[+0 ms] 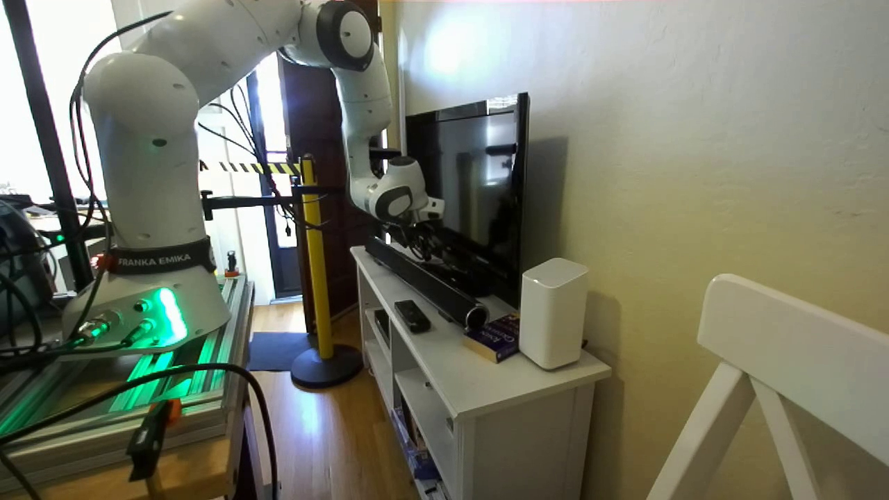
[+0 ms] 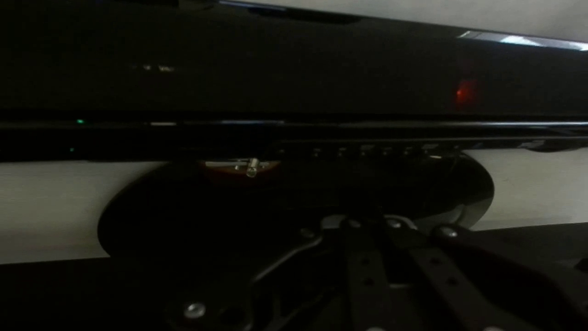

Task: Press the button on the keyboard

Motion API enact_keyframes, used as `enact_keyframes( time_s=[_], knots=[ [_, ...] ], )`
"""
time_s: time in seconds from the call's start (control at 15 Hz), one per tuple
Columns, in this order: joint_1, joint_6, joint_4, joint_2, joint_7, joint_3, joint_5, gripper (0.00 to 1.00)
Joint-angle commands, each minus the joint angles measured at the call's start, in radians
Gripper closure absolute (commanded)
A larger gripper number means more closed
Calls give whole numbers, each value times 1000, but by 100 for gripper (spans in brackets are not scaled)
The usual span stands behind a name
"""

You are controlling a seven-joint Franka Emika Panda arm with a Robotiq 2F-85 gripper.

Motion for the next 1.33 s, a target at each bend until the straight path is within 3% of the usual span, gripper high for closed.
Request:
enact_keyframes(
  time_s=[0.0, 1.27],
  knots=[
    [31, 8, -19, -23, 16, -21, -1, 100],
    [-29, 3, 9, 30, 3, 21, -18, 100]
  ],
)
